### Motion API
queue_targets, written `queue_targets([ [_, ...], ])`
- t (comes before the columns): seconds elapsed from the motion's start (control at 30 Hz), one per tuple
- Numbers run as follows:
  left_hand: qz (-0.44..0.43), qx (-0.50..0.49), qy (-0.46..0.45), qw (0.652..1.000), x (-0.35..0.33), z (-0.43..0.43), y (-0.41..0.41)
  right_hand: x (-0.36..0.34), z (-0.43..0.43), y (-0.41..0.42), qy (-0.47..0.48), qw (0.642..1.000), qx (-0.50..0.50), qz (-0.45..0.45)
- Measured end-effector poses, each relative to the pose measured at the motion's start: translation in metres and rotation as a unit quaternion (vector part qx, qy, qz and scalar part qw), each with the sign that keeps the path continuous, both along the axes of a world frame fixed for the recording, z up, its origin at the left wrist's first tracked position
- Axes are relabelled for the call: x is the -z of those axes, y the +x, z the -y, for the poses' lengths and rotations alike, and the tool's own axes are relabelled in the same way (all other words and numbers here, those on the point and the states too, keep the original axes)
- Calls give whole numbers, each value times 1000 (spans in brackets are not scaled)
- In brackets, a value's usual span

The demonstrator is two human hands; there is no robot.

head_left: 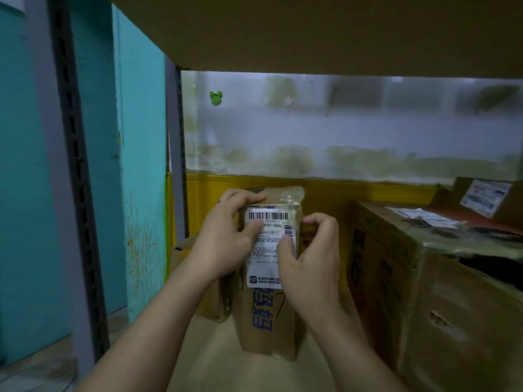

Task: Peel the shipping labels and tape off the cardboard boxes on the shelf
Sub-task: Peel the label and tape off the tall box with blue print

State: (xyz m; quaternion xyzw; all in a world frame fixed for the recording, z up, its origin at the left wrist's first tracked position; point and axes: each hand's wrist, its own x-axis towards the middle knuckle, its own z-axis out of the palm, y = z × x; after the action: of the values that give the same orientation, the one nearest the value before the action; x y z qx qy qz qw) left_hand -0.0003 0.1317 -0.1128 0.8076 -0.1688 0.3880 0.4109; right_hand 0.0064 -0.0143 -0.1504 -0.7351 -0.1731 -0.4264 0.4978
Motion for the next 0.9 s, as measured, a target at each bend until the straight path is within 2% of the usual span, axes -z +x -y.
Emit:
queue_targets([
  [0.17, -35, 17, 4, 999, -2, -8, -3, 8, -4, 14, 85, 991, -102, -35],
  [0.3, -26, 10, -17, 999, -2, -3, -2, 8, -2, 26, 46, 992, -114, 2],
  [0.53, -7, -5, -17, 1000, 0, 6, 1, 11, -7, 44, 67, 984, -158, 39],
  [0.9, 6, -40, -24, 999, 2, 18, 12, 4, 1, 64, 71, 980, -180, 38],
])
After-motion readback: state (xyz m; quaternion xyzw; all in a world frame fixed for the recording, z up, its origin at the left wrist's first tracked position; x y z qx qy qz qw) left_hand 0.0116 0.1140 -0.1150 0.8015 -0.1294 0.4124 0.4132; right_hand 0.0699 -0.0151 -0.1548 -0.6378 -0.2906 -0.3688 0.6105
